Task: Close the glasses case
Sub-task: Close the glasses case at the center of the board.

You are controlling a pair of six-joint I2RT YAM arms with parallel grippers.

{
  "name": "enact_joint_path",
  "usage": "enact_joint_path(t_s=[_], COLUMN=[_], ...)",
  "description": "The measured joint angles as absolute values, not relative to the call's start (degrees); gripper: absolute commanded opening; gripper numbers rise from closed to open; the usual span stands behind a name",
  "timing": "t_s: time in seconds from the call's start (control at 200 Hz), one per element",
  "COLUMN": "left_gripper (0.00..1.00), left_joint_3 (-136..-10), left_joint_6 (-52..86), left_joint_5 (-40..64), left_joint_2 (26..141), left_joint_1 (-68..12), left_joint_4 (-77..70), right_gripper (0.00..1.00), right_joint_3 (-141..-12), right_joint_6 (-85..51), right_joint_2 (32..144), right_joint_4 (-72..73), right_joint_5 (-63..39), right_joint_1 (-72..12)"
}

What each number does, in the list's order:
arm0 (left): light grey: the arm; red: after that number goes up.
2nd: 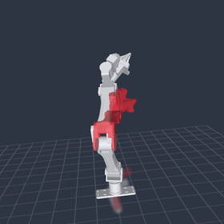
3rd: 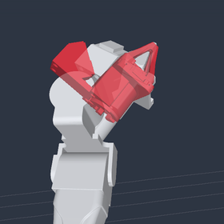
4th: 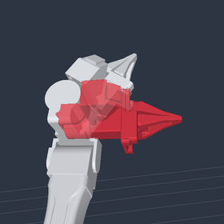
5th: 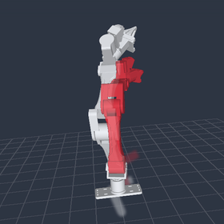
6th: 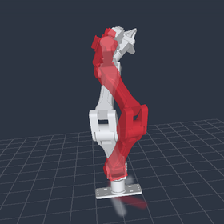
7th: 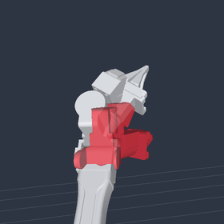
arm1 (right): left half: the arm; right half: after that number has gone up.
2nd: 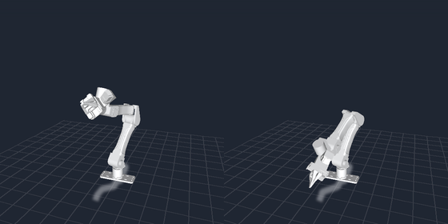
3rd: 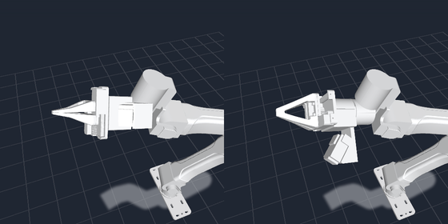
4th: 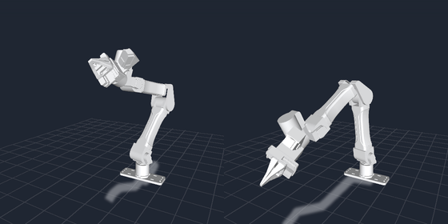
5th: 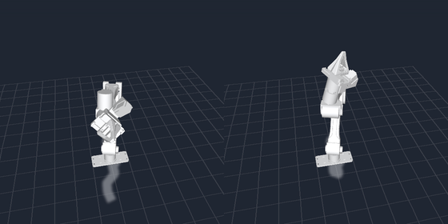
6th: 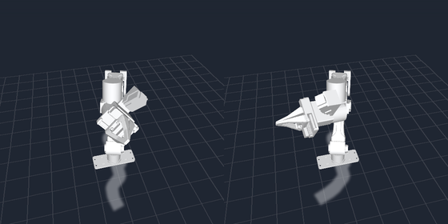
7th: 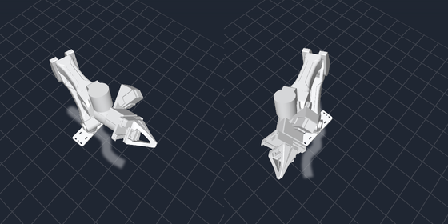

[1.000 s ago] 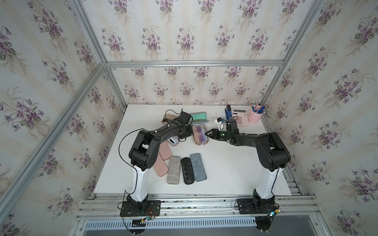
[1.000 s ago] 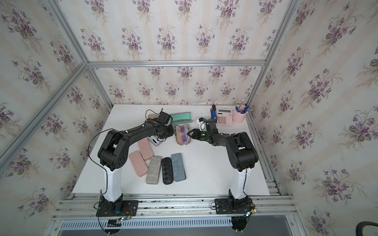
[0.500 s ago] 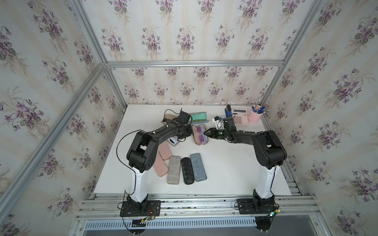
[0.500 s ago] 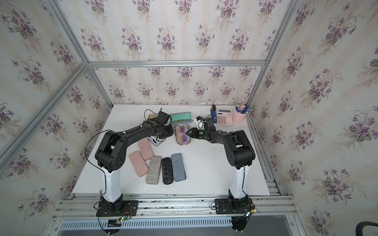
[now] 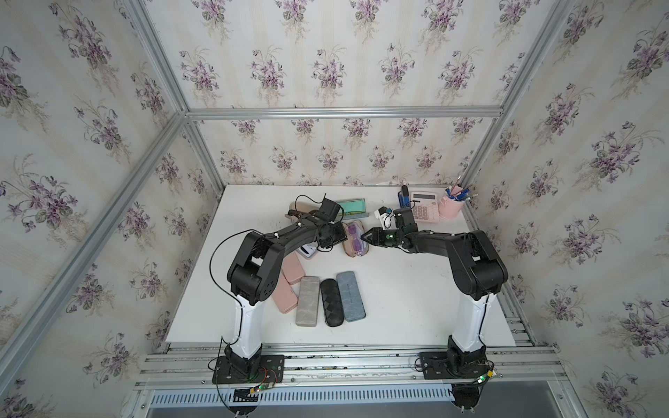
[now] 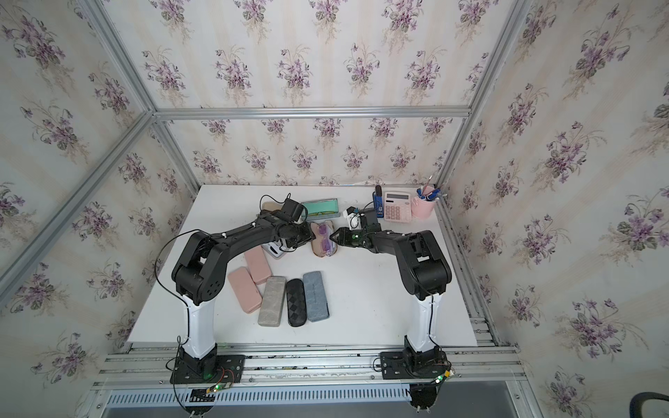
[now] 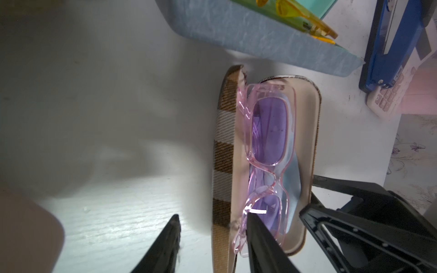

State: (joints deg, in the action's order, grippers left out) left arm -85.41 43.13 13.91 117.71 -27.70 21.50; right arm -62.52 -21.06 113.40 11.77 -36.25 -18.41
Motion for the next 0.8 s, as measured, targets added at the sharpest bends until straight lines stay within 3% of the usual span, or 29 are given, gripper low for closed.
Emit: enact_joint_path(t_s=[0.799], left_gripper=[0.22], left_joint_3=[-84.9], left_joint_6=[41.8], left_joint_5=[11.8], left_joint_2=[120.2], left_joint_1=[-27.7], left_joint_4=[22.7], right_gripper=[0.42], right_joint_3=[-64.7], right_joint_6=[-19.5], right_joint_2=[113.3], right_joint_4=[8.8], right_joint_5=[-35.2], right_joint_1=[-20.5])
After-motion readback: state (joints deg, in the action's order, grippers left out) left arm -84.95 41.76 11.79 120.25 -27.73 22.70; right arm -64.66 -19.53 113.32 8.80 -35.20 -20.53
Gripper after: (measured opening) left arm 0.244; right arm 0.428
